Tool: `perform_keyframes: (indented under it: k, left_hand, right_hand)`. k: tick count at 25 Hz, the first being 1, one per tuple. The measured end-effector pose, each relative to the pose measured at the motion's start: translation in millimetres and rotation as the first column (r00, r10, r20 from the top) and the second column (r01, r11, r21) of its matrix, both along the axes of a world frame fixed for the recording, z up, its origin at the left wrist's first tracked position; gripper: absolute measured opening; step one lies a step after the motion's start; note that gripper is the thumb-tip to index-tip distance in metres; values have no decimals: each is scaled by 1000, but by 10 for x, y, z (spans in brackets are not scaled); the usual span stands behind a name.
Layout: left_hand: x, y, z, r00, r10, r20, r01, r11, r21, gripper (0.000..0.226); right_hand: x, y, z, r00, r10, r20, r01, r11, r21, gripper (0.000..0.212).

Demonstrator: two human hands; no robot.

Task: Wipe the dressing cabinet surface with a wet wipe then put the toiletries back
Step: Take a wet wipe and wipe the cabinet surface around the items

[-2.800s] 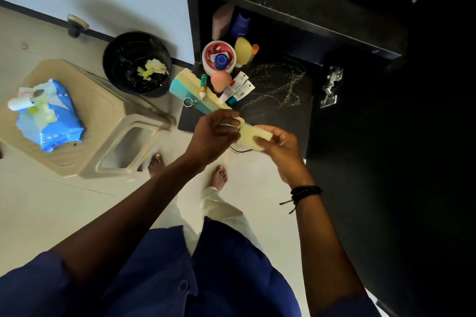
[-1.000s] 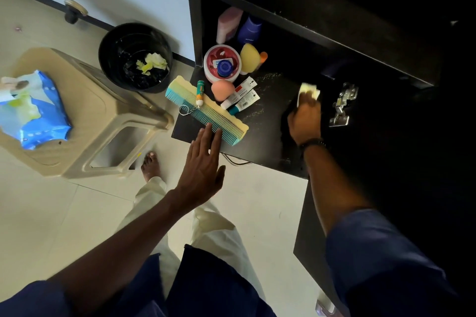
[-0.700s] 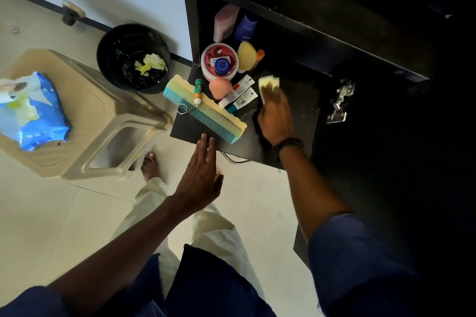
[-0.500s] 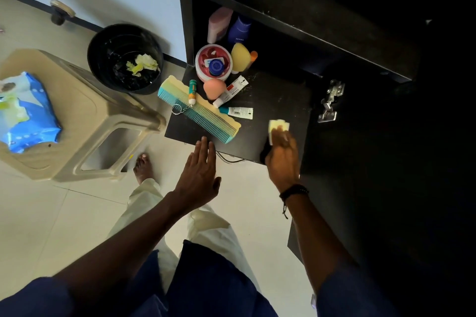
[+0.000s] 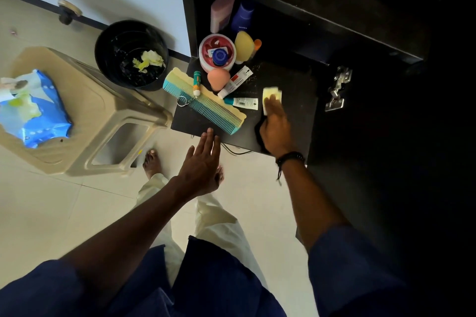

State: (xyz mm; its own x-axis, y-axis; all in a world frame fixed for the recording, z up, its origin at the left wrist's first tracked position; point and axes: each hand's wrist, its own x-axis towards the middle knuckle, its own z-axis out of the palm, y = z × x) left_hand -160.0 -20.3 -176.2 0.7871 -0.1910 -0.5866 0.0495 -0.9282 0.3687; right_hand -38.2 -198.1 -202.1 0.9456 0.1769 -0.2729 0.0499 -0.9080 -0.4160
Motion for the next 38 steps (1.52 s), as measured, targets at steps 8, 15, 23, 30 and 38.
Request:
perform_keyframes:
  k: [8, 15, 23, 30, 38]
  left_hand:
    - [-2, -48, -15, 1000, -28, -6, 28, 999, 47, 97]
    - [28, 29, 1, 998, -61, -29, 62, 997, 40, 96]
    - [27, 32, 17, 997, -76, -32, 78, 995, 60, 99]
    - [46, 72, 61, 996, -77, -37, 79, 996, 52, 93]
    - [40, 85, 50, 997, -69, -23, 70, 997, 43, 91]
  right_hand:
    - [-763, -2, 120, 993, 119, 28, -120, 992, 27, 48]
    - [-292, 201, 94, 991, 130, -9, -130, 991, -9, 58]
    - [-1238, -505, 17, 997, -67, 37, 73, 980, -188, 56]
    - [-837, -88, -31, 999, -23, 41, 31, 978, -206, 52]
    - [-680, -39, 177, 988, 155, -5, -155, 988, -26, 51]
